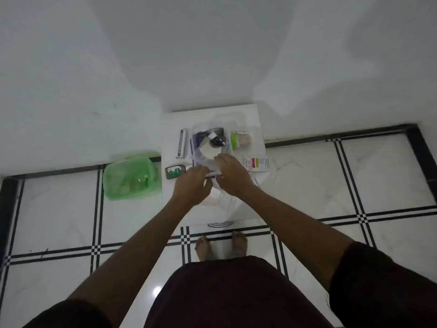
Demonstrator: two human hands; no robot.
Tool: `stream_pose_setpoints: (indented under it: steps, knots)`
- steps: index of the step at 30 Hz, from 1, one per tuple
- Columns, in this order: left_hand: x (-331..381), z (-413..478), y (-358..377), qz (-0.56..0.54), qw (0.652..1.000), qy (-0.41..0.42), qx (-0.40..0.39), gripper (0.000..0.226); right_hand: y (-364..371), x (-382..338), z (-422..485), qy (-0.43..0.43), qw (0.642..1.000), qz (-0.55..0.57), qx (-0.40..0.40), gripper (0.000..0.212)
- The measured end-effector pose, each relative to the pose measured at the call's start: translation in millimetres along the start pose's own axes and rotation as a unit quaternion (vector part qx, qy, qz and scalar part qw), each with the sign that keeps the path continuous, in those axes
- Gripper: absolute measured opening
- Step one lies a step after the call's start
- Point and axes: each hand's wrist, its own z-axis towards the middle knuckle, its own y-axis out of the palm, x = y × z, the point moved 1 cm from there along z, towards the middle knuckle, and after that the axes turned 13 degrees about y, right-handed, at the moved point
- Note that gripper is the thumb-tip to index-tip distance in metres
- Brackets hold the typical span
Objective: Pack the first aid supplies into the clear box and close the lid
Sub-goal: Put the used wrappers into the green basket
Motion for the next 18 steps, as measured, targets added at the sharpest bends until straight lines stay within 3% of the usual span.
stream_pose_setpoints:
  steps: [5, 10, 13, 18]
  knots:
    - [5.1, -26.2, 56.2, -0.008, 0.979, 0.026, -0.202, 0.044, 17.3, 1.8, 14.3, -0.033, 0.995, -0.093, -0.013, 0.042]
    - [-15.3, -33.5, 100.1, 0.095, 0.97, 0.09, -0.206, 0.059, 29.5, 9.7, 23.7, -0.048, 0.99, -0.13, 0.02, 0.02]
    - [-18.6, -30.5, 114.9, 0.107, 0.965, 0.111, -0.21, 0.048, 36.8, 14.8, 23.7, -0.065, 0.987, -0.144, 0.035, 0.01]
    - [-19.9, -23.7, 119.9, 0.154, 0.949, 0.178, -0.208, 0.028, 40.8, 21.9, 24.4, -0.063, 0.991, -0.105, 0.053, 0.014]
